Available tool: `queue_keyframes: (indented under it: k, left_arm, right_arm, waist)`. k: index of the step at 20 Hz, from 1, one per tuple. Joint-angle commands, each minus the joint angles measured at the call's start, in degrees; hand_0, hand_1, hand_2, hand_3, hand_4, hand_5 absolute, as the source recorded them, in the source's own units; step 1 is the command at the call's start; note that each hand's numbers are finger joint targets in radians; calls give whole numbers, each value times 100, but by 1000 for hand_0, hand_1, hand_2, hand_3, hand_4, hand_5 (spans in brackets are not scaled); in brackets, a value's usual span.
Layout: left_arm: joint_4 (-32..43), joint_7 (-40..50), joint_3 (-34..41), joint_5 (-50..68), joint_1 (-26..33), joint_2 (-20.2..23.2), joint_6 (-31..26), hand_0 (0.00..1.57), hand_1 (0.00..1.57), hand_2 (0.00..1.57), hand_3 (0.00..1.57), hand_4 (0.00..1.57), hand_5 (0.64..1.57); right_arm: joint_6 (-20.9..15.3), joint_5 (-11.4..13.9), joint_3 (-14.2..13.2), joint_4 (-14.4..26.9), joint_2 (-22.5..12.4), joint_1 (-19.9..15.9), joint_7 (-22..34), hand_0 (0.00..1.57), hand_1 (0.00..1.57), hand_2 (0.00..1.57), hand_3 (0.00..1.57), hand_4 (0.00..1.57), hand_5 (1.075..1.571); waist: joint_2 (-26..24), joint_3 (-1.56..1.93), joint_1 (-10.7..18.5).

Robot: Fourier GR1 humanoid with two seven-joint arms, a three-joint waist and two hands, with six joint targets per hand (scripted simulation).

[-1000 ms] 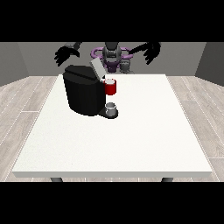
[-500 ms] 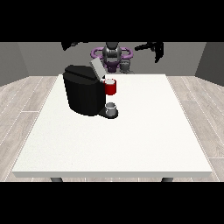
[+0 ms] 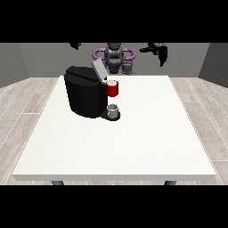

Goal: Insert the coffee pod into the coffee machine and close the lid

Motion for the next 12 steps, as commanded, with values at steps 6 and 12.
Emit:
queue_keyframes:
  k: [6, 12]
  left_arm:
    - [-1283, 397, -360, 515, 508, -54, -204, 0, 0, 0, 0, 103, 1571]
    - [-2003, 808, -595, 857, 957, -161, 165, 0, 0, 0, 0, 0, 1571]
  right_arm:
    - [28, -12, -217, 503, 36, -761, 75, 0, 0, 0, 0, 0, 1571]
    - [146, -19, -205, 995, 190, -791, -192, 0, 0, 0, 0, 0, 1571]
  waist:
    - [496, 1, 377]
    - [752, 1, 222]
